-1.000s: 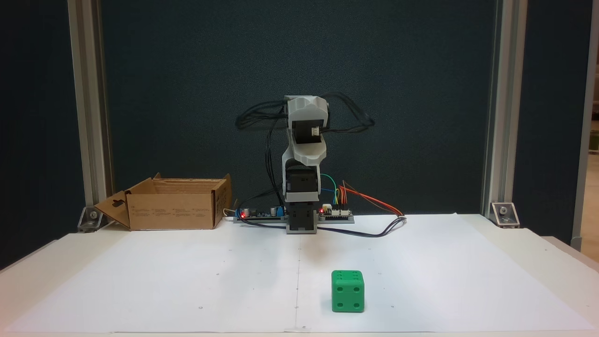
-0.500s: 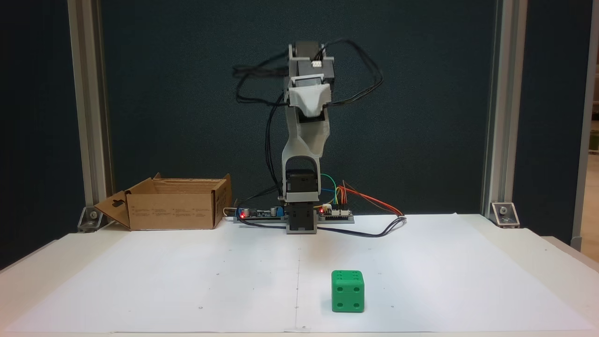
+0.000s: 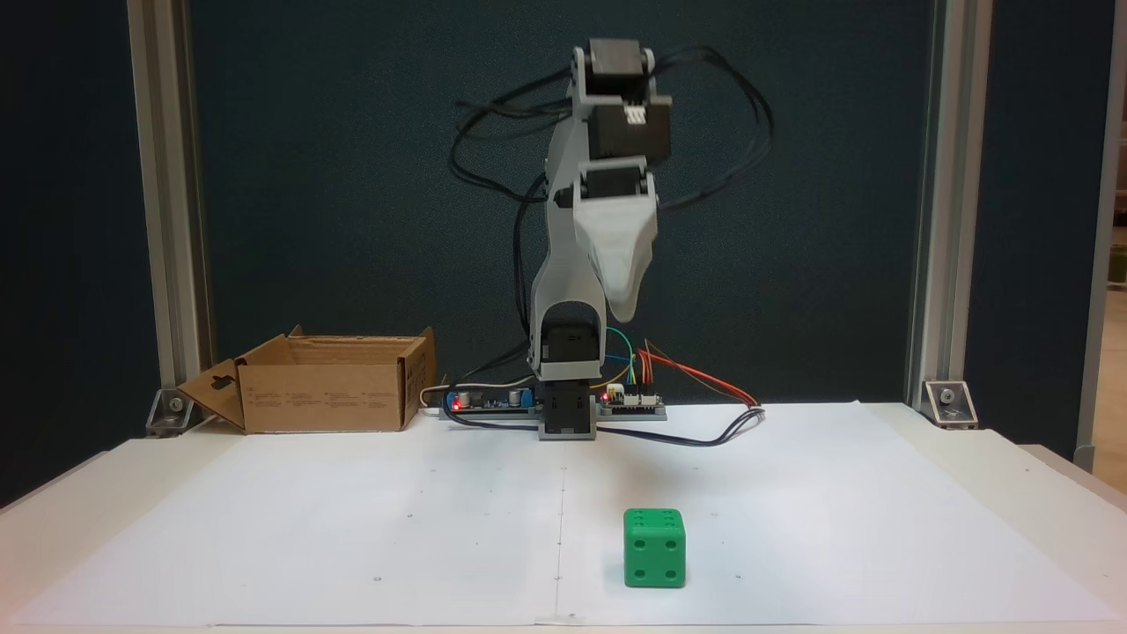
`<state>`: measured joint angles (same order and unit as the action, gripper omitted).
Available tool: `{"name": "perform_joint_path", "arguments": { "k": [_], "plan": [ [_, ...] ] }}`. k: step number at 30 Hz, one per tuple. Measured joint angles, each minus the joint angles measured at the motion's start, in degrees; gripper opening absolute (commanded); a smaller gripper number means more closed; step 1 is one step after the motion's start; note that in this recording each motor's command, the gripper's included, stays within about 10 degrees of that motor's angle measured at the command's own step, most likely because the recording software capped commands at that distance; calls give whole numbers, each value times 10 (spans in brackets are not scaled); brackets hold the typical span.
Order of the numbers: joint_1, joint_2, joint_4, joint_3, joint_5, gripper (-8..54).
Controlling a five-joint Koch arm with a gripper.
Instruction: Grasp a green dice and put it in the bin.
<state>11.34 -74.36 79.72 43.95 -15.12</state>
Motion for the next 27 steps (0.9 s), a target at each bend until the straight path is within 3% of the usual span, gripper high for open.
{"name": "perform_joint_path", "arguments": {
  "k": [27],
  "plan": [
    [31,118,0,-20,-58,443]
  ]
}}
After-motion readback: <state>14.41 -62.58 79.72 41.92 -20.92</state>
